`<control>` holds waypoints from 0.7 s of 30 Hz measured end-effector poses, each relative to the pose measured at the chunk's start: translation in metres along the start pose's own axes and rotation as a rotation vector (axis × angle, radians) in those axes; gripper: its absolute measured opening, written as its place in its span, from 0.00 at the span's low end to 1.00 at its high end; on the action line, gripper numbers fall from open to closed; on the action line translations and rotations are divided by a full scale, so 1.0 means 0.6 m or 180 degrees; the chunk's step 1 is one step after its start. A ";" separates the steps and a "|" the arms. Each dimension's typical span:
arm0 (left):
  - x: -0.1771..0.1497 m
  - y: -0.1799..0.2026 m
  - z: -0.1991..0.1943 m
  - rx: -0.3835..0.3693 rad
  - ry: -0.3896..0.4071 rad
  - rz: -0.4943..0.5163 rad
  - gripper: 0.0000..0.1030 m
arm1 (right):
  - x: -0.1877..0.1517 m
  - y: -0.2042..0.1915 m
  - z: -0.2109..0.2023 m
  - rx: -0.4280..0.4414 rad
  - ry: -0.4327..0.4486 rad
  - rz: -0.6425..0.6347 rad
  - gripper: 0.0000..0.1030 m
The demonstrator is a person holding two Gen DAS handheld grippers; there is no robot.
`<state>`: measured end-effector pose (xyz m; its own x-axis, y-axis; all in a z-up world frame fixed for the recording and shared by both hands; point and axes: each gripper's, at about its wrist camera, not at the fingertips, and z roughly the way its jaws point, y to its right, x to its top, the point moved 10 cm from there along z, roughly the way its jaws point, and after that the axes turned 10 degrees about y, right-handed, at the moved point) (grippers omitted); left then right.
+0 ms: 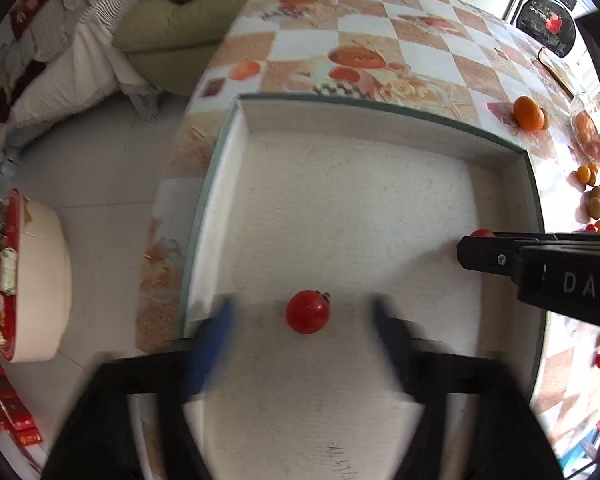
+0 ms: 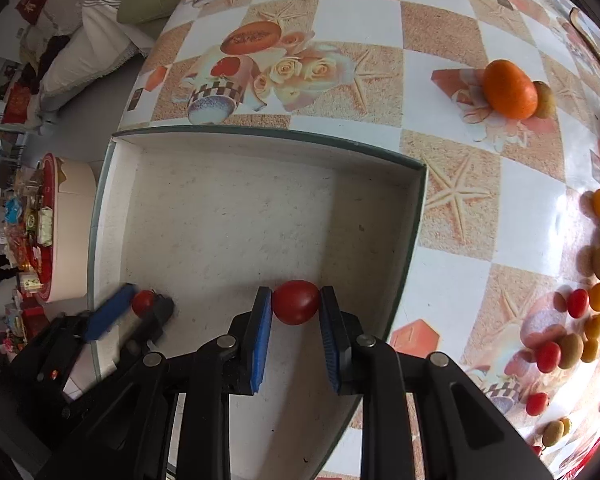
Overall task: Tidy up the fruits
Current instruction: 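Carry both tomatoes over the white tray and open both grippers to drop them, then move both open grippers back toward the remaining red cherry tomatoes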
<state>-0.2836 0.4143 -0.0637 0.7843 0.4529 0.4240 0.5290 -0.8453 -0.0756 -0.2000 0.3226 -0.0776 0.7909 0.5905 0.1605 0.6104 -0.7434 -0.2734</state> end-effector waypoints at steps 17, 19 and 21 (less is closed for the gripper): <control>-0.001 0.045 -0.059 -0.0058 0.0067 0.0316 0.81 | 0.013 0.034 -0.089 0.0156 0.0350 0.0309 0.82; 0.000 0.066 -0.070 -0.0102 0.0090 0.0383 0.81 | 0.002 0.051 -0.103 0.0104 0.0399 0.0378 0.82; 0.002 0.091 -0.081 -0.0157 0.0111 0.0461 0.81 | 0.002 0.076 -0.118 0.0067 0.0430 0.0474 0.82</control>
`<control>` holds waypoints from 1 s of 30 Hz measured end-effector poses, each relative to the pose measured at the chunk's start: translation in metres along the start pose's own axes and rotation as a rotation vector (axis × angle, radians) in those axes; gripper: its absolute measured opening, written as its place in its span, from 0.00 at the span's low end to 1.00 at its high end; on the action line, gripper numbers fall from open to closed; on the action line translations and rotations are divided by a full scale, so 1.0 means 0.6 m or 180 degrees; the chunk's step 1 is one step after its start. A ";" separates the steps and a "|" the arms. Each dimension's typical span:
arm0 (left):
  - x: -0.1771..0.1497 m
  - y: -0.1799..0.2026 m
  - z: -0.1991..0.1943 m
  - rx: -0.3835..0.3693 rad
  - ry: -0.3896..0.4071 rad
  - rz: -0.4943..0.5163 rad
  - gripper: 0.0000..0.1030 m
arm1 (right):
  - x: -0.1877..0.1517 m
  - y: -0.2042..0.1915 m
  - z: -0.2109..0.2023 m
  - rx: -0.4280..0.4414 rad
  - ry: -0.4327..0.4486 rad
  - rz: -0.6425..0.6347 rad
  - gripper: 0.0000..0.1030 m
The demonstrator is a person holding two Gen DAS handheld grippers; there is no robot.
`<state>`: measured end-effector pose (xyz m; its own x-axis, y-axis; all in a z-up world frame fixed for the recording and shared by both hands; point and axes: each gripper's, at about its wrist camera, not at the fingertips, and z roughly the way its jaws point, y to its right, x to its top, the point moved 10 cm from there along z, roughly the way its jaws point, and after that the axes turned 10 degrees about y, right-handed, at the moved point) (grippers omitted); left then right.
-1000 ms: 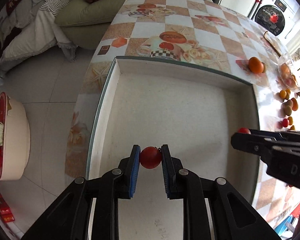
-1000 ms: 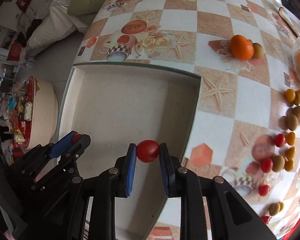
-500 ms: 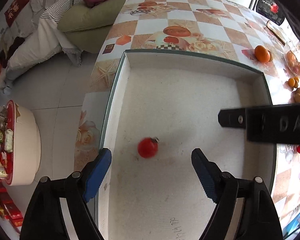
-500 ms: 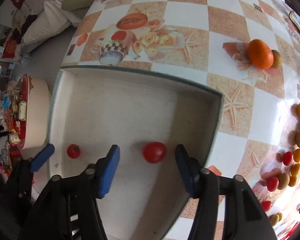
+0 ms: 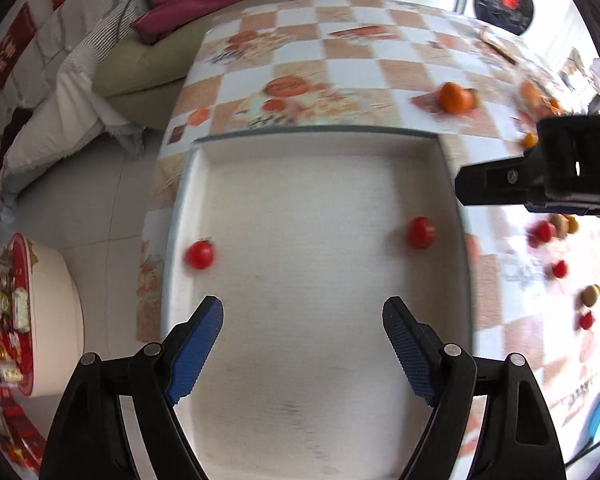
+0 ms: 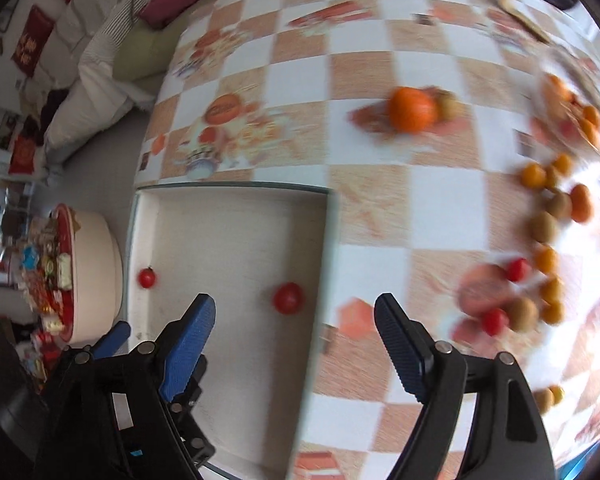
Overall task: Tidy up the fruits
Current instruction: 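Move both open grippers back toward the remaining red cherry tomatoes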
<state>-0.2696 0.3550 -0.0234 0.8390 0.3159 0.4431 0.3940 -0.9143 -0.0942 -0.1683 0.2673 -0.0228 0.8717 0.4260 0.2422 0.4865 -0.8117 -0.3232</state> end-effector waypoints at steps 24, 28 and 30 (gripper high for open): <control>-0.027 0.372 -0.013 -0.0627 -0.0332 0.0589 0.81 | -0.214 0.507 -0.184 -0.0962 0.0133 0.1598 0.82; -0.022 0.397 0.003 -0.0546 -0.0316 0.0536 0.81 | -0.245 0.570 -0.200 -0.1102 0.0127 0.1709 0.82; -0.017 0.406 0.012 -0.0510 -0.0312 0.0482 0.81 | -0.250 0.604 -0.208 -0.1183 0.0167 0.1752 0.82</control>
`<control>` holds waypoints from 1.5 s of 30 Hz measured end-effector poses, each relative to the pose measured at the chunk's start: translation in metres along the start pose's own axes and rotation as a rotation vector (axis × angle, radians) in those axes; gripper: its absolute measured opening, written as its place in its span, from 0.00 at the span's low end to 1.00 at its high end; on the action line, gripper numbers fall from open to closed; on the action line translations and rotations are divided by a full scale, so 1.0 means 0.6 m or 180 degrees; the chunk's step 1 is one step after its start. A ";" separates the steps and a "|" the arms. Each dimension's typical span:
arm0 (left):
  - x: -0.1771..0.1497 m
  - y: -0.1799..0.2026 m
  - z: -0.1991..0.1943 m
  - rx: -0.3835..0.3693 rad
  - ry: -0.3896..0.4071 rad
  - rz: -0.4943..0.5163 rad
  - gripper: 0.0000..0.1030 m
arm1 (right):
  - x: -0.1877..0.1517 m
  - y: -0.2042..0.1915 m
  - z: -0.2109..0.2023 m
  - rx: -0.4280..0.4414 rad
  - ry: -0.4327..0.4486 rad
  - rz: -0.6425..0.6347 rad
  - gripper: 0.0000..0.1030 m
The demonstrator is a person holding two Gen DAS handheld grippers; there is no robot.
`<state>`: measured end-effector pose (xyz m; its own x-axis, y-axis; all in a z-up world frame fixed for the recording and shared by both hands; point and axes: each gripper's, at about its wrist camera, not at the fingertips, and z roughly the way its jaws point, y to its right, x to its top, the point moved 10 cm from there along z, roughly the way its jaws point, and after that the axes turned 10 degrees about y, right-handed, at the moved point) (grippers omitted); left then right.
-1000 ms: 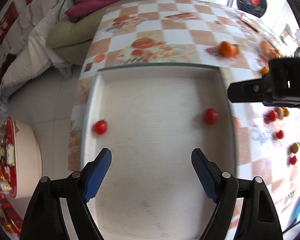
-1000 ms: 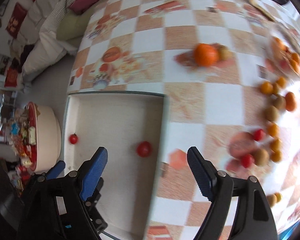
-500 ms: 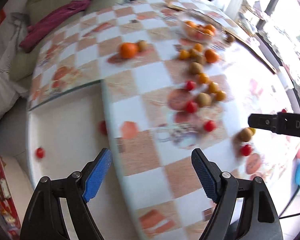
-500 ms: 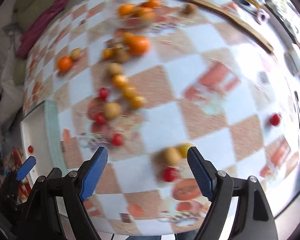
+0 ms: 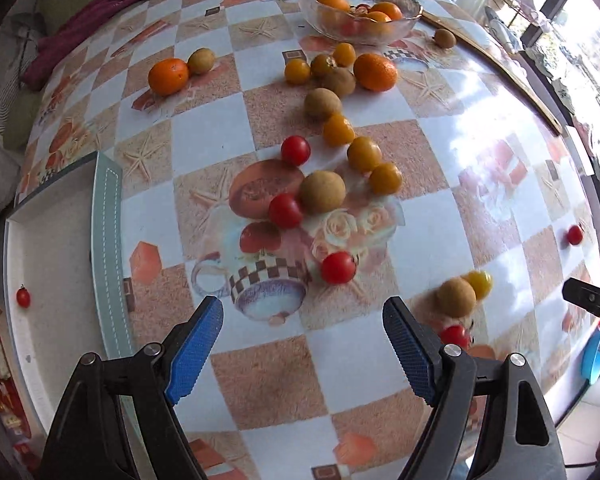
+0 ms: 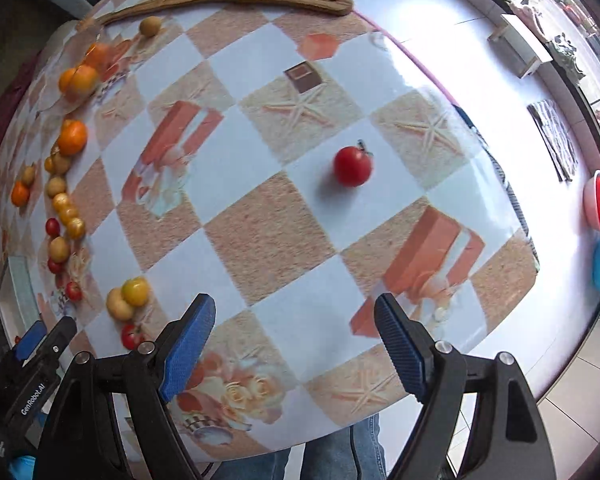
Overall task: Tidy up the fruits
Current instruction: 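Move both open grippers back toward the remaining red cherry tomatoes, then grasp a red cherry tomato with the left gripper while the right grasps another, then carry both tomatoes into the white tray and open both grippers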
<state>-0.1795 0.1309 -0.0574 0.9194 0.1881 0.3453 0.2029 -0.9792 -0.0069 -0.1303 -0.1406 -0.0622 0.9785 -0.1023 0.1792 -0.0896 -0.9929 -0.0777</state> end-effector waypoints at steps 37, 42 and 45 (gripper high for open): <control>0.025 0.065 -0.014 -0.0280 0.0156 -0.0015 0.22 | 0.043 -0.022 0.001 0.0181 0.0208 -0.0311 0.23; 0.027 0.032 -0.045 -0.0273 0.0250 -0.0034 0.22 | 0.007 -0.064 -0.020 0.0302 0.0169 -0.0394 0.23; 0.031 0.008 -0.058 -0.0279 0.0284 -0.0096 0.22 | -0.013 -0.088 -0.034 0.0372 0.0149 -0.0415 0.23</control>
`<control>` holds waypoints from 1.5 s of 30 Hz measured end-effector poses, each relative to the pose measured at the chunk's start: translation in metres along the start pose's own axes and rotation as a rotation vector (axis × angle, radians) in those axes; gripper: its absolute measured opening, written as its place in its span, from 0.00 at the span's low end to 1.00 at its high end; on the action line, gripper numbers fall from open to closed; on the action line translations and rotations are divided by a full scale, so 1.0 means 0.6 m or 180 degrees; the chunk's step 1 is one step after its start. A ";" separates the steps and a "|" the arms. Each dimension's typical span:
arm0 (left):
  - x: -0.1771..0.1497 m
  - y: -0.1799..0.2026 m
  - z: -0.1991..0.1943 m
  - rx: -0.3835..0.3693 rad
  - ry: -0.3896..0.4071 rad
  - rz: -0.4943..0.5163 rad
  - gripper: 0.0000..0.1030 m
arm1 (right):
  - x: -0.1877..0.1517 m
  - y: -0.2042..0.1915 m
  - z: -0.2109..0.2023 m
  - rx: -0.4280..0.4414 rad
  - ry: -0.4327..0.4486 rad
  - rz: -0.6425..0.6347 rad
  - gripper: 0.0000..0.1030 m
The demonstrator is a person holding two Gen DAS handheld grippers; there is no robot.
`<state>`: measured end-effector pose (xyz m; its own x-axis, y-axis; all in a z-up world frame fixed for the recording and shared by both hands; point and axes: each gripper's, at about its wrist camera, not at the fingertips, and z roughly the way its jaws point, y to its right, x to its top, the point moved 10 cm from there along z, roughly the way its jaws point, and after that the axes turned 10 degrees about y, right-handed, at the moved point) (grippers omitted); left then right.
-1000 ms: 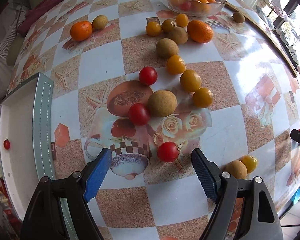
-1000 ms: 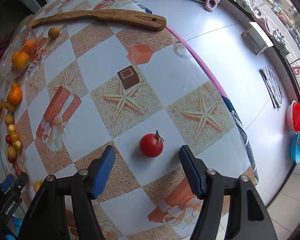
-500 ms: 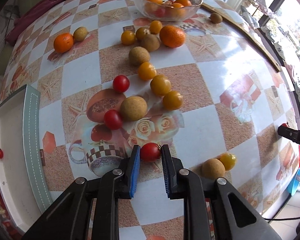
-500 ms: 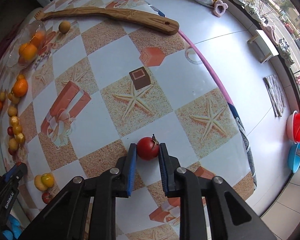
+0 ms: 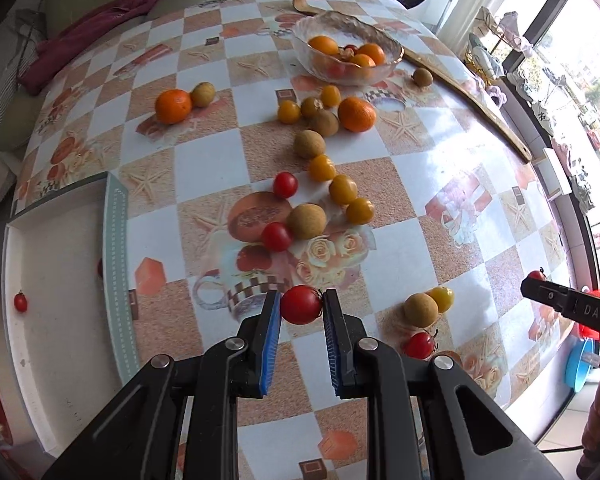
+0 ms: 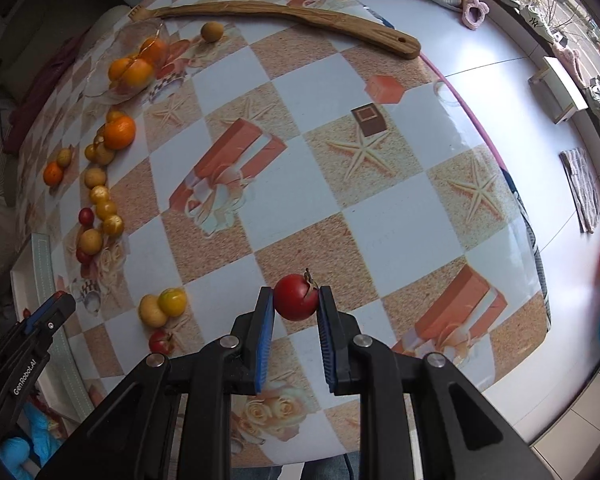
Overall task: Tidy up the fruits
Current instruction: 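Carry both tomatoes into the white tray and open both grippers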
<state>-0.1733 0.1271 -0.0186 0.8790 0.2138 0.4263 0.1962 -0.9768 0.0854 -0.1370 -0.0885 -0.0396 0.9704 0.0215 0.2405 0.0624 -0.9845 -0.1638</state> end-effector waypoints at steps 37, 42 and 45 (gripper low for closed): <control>-0.099 -0.424 -0.067 0.0718 0.0091 -0.1020 0.22 | -0.070 -0.486 0.025 0.0689 -0.0230 -0.1502 0.23; -0.093 -0.466 -0.032 0.0796 0.0035 -0.1047 0.22 | -0.075 -0.571 0.062 0.0771 -0.0305 -0.1677 0.23; -0.087 -0.478 -0.014 0.0810 0.0010 -0.1000 0.22 | -0.071 -0.612 0.090 0.0800 -0.0344 -0.1726 0.23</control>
<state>-0.2790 0.3963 -0.0579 0.7578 0.5013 0.4176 0.5568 -0.8306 -0.0134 -0.1889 0.2814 -0.0412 0.8022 0.5392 0.2565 0.5951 -0.7572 -0.2693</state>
